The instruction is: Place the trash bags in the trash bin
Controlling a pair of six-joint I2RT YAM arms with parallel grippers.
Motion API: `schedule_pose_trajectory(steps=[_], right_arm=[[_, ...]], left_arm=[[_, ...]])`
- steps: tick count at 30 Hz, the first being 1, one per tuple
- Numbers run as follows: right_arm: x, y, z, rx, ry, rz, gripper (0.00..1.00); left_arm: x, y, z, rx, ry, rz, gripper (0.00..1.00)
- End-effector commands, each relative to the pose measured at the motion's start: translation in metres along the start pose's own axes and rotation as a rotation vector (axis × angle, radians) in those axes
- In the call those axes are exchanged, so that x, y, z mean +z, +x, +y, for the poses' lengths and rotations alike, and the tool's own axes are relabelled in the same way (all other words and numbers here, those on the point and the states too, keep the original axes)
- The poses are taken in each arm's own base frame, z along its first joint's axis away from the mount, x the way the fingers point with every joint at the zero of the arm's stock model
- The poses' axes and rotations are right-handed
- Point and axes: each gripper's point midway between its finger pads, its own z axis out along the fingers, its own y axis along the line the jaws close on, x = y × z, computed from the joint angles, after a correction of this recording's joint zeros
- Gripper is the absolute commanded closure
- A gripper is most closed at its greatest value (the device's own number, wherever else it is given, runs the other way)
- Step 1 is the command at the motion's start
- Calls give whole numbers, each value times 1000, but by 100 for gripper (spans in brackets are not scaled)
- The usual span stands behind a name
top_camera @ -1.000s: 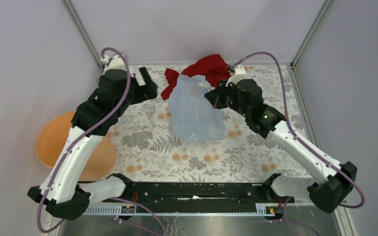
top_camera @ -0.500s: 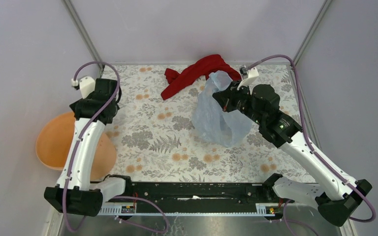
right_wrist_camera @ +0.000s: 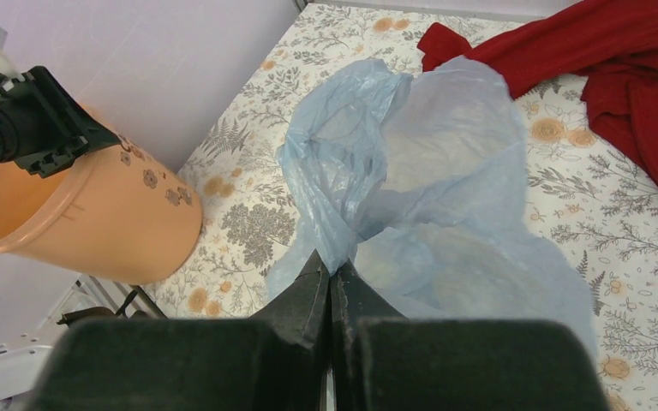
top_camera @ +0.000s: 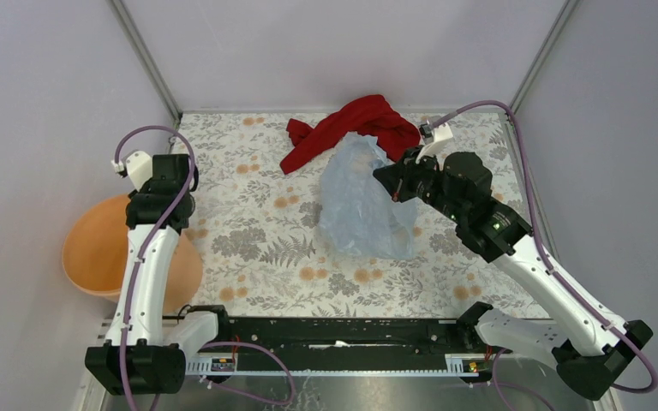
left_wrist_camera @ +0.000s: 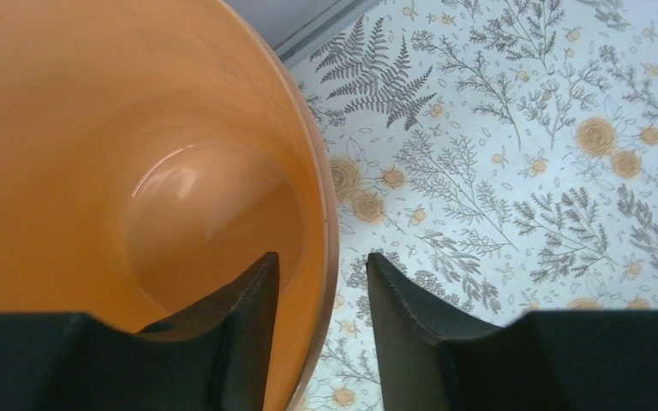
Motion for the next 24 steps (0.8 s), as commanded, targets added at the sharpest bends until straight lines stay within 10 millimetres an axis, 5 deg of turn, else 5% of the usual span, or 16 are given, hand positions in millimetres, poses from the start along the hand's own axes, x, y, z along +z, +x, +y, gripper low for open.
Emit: schedule_pose_trajectory(steps=[1,5,10,16,19,24], right_arm=[[-14,-25,10,-30,-27,-72,100],[-18,-32,8,-38,-11,-99,100],[-21,-42,3,-41,31,-126,100],[-23,-53,0,-37,71,-146,100],[-26,-63,-8,-33,128,-169,100],[-36,-87,-15,-46,206,-222,100]], left_arm=[[1,-9,-11,5,58,-35,62],[-6,-18,-16,49,109,-53,82],[-29,-27,-46,116,314,-32,98],[-72,-22,-91,186,601,18,100],[-108,-6,-122,222,733,32,100],[-162,50,-172,328,879,87,100]])
